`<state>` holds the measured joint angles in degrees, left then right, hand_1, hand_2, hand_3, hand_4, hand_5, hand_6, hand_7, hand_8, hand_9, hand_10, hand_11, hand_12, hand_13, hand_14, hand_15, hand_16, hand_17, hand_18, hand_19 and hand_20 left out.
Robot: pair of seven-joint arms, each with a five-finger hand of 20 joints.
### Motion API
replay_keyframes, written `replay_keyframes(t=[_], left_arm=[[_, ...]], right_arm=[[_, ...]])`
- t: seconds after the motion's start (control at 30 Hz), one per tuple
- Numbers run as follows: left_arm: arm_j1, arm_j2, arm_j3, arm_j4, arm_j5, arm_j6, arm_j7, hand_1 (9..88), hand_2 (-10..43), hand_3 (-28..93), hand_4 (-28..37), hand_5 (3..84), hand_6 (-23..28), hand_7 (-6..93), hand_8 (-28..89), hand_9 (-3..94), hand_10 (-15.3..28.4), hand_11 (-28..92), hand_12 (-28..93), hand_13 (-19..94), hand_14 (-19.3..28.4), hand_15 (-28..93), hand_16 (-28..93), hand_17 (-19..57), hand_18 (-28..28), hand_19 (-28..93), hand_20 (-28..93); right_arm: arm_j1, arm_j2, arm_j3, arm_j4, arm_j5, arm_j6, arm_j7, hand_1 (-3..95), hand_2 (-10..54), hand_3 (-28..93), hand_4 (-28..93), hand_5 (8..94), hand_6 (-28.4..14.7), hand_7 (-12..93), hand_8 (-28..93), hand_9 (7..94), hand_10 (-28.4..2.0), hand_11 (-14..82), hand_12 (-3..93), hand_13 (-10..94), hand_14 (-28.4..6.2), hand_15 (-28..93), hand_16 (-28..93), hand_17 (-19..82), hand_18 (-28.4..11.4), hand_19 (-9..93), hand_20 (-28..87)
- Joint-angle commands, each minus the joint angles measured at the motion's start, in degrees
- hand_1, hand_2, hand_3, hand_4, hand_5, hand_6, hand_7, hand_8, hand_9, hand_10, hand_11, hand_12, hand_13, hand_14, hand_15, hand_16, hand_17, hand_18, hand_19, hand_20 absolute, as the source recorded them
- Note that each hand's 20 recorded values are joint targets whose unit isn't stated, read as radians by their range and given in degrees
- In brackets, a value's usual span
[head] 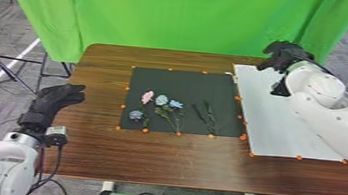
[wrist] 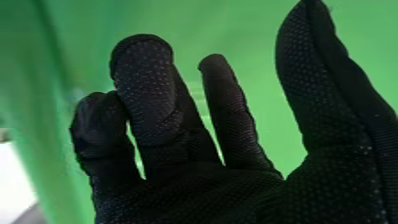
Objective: Arrange flowers
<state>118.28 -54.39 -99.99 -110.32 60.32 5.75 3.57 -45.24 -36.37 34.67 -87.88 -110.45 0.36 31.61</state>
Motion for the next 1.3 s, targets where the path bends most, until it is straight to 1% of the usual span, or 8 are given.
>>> replay_keyframes(t=[0.03,0.2,0.33,0.7,0.83,1.0,1.1,1.3], left_arm=[[1.29,-0.64,-0.64,-0.65,0.31,-1.07,-0.8,31.8,14.4,59,-23.1,52.7,2.8,16.2,-8,51.4,16.6,23,9,40,20.8,24,-4,5.3,15.8,29,17],[1.64,-0.91,-0.75,-0.67,0.97,-1.89,-0.7,32.0,14.5,58,-23.0,52.8,2.8,16.2,-8,51.3,16.7,23,9,41,20.9,24,-4,5.6,16.5,32,19],[2.25,-1.02,-0.76,-0.72,0.79,-1.51,-0.22,32.1,14.6,58,-22.7,52.9,2.9,16.1,-8,51.5,16.8,23,9,42,20.7,25,-4,5.9,17.2,35,20],[0.85,-1.34,0.27,-0.22,1.0,-1.83,0.04,32.2,14.6,58,-22.5,52.9,2.9,16.2,-8,51.7,16.8,23,9,42,21.0,25,-4,5.9,17.1,34,20],[0.59,-1.36,0.58,-0.08,0.89,-1.7,0.15,32.2,14.7,58,-22.5,52.9,3.0,16.2,-8,51.6,16.8,24,9,41,21.0,25,-4,5.9,17.2,34,19],[0.32,-1.36,0.79,-0.06,0.84,-1.57,0.16,31.9,14.8,58,-22.5,52.8,3.3,15.9,-8,51.6,16.7,23,9,41,21.0,25,-4,5.7,17.1,34,19],[-0.12,-1.13,0.94,0.05,0.88,-1.57,0.19,31.7,14.9,58,-22.6,52.8,3.4,15.8,-8,51.6,16.7,23,9,41,21.1,25,-4,5.6,17.1,34,19],[-0.09,-0.78,0.27,0.07,0.84,-1.64,-0.21,31.6,15.0,58,-22.8,52.7,3.6,15.7,-8,51.6,16.7,23,9,41,21.1,25,-4,5.5,17.0,33,19]], right_arm=[[-7.45,3.48,4.96,2.05,0.39,-1.29,2.04,39.9,-9.5,62,-17,47.9,-1.4,9,-5,47.8,-18.0,6.2,20.5,69,-10.7,62,30,36,-22.8,80,59],[-11.42,4.9,8.64,2.12,0.24,-2.05,1.87,40.2,-9.5,62,-17,48.3,-1.2,9,-6,48.2,-18.0,6.4,20.4,69,-10.6,62,30,36,-22.8,81,59],[-13.9,5.44,10.39,2.8,0.95,-1.58,2.34,40.4,-9.5,63,-17,48.4,-1.2,9,-6,48.0,-17.9,6.4,20.4,69,-10.7,62,30,36,-22.8,81,59],[-20.23,3.7,13.78,4.78,0.87,-0.26,2.99,43.3,-9.5,63,-17,49.8,-0.3,10,-6,50.5,-17.9,6.9,20.4,69,-10.6,63,29,37,-22.7,80,59],[-20.42,3.17,11.84,5.69,-0.02,4.43,3.18,48.4,-9.5,62,-17,52.7,0.5,12,-7,53.7,-16.7,7.4,20.3,71,-9.8,62,29,38,-22.5,81,59],[-17.66,3.61,5.97,7.75,-1.82,16.81,2.57,54.2,-9.5,60,-18,59.3,2.0,15,-8,62.4,-13.8,9.8,19.7,75,-8.3,62,30,40,-22.0,83,59],[-15.76,4.8,3.85,7.55,-3.14,23.65,2.32,63.1,-6.5,46,-16,70.6,1.9,15,3,71.5,-12.3,9.6,24.0,79,-6.6,63,31,44,-21.3,86,58],[-14.72,7.7,6.92,-0.72,-2.69,30.09,2.5,64.9,-6.4,47,-15,77.4,1.7,16,6,81.0,-11.2,5.9,31.6,81,-5.2,64,32,46,-20.6,89,57]])
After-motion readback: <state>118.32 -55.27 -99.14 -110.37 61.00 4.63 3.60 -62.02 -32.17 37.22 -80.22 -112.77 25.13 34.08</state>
